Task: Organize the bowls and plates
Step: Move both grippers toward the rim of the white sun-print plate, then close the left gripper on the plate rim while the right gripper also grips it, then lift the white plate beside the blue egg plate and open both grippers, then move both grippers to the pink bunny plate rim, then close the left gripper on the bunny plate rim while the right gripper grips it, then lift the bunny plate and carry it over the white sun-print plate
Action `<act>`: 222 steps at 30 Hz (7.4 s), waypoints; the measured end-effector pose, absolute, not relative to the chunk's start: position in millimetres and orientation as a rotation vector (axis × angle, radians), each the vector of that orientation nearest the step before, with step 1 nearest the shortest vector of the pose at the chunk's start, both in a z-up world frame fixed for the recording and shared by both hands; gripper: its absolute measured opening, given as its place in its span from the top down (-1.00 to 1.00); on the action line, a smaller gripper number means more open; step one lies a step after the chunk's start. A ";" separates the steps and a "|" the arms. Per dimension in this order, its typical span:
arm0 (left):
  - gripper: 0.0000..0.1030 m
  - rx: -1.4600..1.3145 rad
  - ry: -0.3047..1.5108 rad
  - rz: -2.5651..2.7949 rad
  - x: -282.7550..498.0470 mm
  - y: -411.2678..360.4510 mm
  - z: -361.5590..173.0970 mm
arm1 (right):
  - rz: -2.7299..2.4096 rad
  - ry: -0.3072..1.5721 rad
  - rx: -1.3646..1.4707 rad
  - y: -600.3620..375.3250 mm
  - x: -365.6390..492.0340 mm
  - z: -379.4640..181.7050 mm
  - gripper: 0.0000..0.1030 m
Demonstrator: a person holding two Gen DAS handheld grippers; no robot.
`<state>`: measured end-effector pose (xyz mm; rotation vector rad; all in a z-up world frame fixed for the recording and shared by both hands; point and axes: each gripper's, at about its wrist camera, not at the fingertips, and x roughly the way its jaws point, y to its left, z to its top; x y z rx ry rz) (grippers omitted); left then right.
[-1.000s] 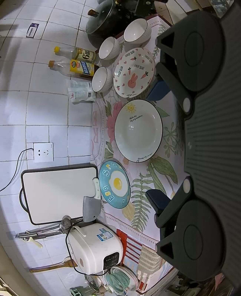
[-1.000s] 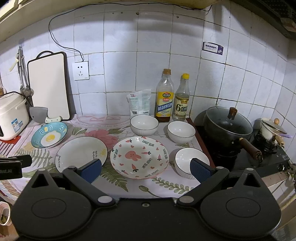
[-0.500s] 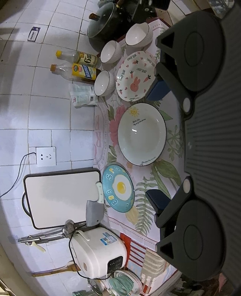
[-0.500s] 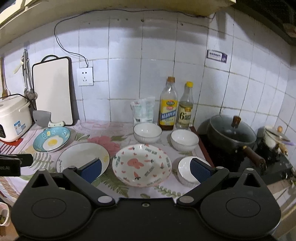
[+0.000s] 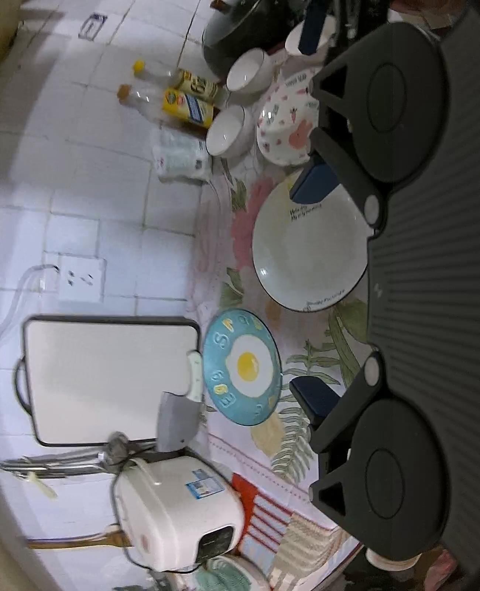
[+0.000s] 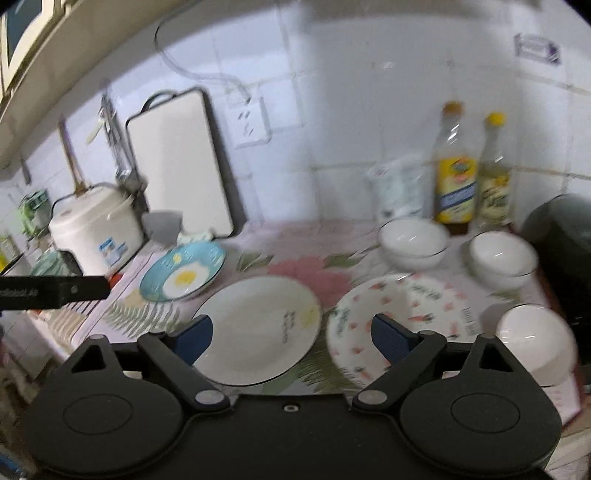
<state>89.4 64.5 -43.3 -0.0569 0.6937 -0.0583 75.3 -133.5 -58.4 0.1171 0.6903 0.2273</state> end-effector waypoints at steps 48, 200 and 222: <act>0.52 -0.233 1.001 -0.124 173.9 66.9 -196.4 | 0.226 0.952 0.318 -117.4 149.0 -192.4 0.50; -0.52 -0.086 1.004 -0.295 211.5 -116.1 -178.2 | 0.030 0.680 0.370 -281.0 93.7 -203.8 -0.32; 0.45 0.006 0.945 -0.362 207.8 -126.9 -171.2 | -0.060 0.774 0.385 -286.9 115.0 -198.6 0.51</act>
